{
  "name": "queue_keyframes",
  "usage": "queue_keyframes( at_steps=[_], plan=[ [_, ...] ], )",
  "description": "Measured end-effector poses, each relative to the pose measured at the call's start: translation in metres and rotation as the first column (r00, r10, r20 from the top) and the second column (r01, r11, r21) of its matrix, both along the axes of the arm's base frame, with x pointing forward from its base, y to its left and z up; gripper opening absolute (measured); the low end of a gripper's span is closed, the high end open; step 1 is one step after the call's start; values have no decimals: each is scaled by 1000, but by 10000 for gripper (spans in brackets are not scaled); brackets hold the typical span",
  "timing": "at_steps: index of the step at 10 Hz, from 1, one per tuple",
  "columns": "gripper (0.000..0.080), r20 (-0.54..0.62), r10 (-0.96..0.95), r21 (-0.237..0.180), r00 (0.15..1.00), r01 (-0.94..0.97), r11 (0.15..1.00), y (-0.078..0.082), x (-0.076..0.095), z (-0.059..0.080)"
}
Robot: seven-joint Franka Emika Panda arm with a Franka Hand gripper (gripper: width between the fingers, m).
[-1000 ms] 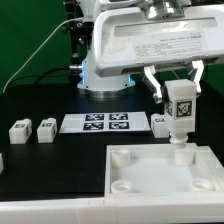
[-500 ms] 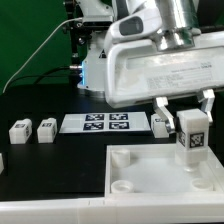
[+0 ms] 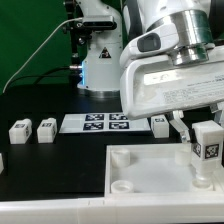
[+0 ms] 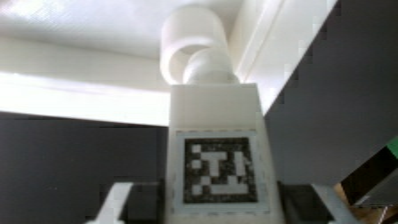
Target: Assemble one leg
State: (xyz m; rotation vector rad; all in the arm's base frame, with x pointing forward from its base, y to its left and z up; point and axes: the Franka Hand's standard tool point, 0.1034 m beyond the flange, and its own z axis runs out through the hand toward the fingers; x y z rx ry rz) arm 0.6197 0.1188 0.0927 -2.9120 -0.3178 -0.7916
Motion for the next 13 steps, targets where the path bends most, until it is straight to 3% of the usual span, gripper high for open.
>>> queue_keyframes(
  at_steps=[9, 13],
  plan=[
    [293, -2, 9, -21, 1000, -9, 1000, -18, 1, -9],
    [293, 27, 7, -16, 1000, -6, 1000, -17, 8, -13]
  ],
)
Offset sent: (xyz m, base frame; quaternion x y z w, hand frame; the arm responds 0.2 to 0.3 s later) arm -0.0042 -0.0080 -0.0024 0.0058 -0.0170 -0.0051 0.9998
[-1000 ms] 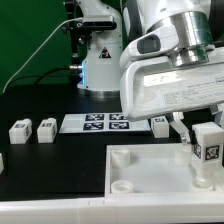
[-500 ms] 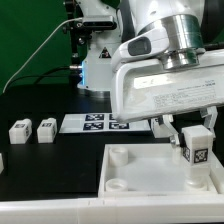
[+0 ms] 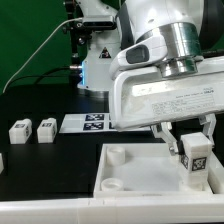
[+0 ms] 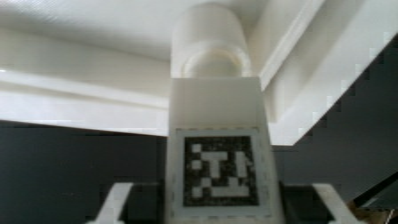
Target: Assemble one leg
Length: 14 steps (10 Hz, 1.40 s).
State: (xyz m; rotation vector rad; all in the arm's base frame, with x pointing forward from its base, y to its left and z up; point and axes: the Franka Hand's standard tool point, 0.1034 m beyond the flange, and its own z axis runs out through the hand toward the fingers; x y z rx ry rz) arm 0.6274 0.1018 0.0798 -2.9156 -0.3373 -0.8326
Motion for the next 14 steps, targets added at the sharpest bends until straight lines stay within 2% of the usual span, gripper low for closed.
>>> queue_keyframes(
  at_steps=[3, 5, 6, 7, 8, 14],
  plan=[
    [293, 58, -12, 10, 998, 12, 1000, 5, 0, 0],
    [296, 58, -10, 8, 998, 10, 1000, 4, 0, 0],
    [509, 58, -10, 8, 998, 10, 1000, 4, 0, 0],
    [509, 58, -10, 8, 998, 10, 1000, 4, 0, 0],
    [624, 58, -10, 8, 998, 10, 1000, 4, 0, 0],
    [649, 58, -10, 8, 998, 10, 1000, 4, 0, 0]
  ],
)
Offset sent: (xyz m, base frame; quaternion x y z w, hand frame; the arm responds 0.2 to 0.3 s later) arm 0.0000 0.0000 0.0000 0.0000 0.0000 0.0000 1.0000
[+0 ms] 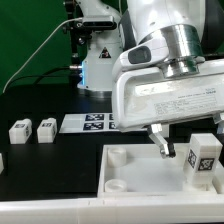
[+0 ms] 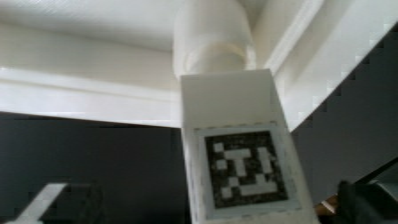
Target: Assemble one leg
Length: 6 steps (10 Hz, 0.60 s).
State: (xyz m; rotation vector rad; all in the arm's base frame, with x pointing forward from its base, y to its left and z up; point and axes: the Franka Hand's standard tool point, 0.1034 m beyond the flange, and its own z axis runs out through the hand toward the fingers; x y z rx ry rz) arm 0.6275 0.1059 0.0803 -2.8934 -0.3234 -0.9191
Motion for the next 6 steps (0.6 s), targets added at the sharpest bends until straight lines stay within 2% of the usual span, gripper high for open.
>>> queue_keyframes(
  at_steps=[3, 6],
  plan=[
    [649, -5, 0, 1, 1000, 0, 1000, 1, 0, 1],
    [649, -157, 15, -4, 987, -16, 1000, 5, 1, 31]
  ],
)
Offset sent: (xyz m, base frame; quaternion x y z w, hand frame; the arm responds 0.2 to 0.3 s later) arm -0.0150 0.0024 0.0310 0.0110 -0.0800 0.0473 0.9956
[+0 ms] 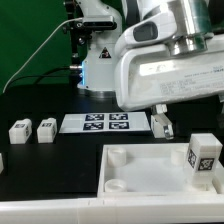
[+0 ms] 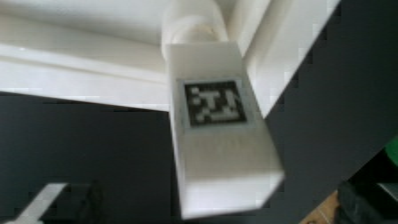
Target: Assemble one leg
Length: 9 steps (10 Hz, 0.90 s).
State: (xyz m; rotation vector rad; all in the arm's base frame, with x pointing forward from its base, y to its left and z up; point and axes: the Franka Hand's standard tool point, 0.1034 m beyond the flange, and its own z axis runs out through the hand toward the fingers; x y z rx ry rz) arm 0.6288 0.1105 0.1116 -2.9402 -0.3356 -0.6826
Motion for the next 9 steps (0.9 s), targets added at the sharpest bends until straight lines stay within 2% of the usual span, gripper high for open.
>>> queue_keyframes(
  at_steps=[1, 2, 4, 6, 7, 9],
  plan=[
    [649, 7, -4, 2, 1000, 4, 1000, -1, 6, 2],
    [649, -96, -3, 3, 995, 4, 1000, 2, 0, -7],
    [649, -310, 8, 0, 951, -8, 1000, 5, 4, -6],
    [649, -517, 21, -3, 856, -26, 1000, 6, 0, -7],
    [649, -585, 30, -6, 810, -41, 999, 8, 3, -9],
    [649, -625, 38, -1, 780, -49, 999, 12, 5, -19]
  ],
)
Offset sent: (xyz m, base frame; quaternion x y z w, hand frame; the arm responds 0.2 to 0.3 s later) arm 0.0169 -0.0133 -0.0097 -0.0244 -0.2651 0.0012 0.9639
